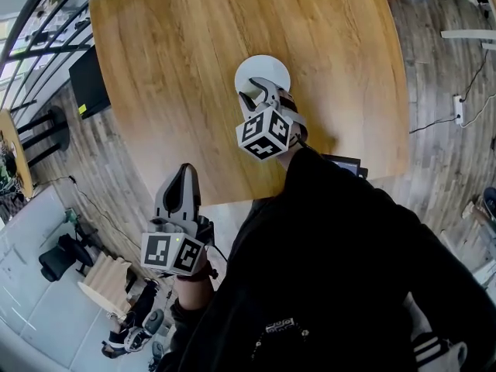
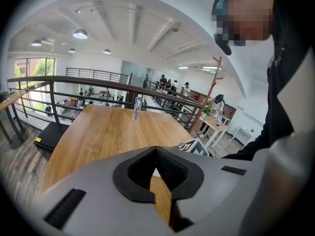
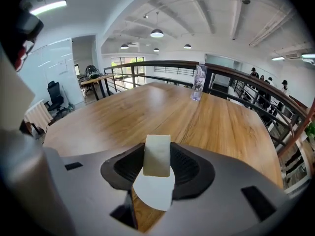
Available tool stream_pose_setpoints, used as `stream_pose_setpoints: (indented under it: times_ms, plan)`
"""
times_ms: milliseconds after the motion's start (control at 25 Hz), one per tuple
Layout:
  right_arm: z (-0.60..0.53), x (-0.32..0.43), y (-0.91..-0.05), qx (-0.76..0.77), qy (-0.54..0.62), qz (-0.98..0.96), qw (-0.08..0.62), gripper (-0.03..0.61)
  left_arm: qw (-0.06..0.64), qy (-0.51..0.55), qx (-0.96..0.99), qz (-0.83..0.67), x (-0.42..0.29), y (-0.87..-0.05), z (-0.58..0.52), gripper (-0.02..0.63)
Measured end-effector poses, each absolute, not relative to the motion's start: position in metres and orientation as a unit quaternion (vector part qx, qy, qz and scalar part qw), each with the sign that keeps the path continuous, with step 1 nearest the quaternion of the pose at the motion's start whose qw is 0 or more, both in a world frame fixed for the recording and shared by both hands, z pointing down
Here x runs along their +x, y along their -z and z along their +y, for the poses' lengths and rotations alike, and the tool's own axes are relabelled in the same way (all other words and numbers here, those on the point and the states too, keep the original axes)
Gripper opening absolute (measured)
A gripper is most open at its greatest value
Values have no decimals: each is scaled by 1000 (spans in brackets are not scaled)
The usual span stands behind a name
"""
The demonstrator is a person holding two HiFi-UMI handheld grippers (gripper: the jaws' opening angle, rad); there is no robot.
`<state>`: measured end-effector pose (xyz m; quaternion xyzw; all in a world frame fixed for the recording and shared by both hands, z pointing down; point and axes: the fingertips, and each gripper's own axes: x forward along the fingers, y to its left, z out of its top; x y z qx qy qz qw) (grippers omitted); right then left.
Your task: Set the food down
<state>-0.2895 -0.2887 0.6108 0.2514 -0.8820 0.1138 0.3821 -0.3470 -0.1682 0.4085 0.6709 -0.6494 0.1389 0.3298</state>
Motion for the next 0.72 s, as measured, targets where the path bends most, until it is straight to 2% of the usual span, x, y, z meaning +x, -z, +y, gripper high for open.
stream_pose_setpoints:
  times_ms: [720]
  plan:
    - [-288,-271,-679,241,-131,-847,455,174,336,-133,657,-662,-355,-410,-153,-2]
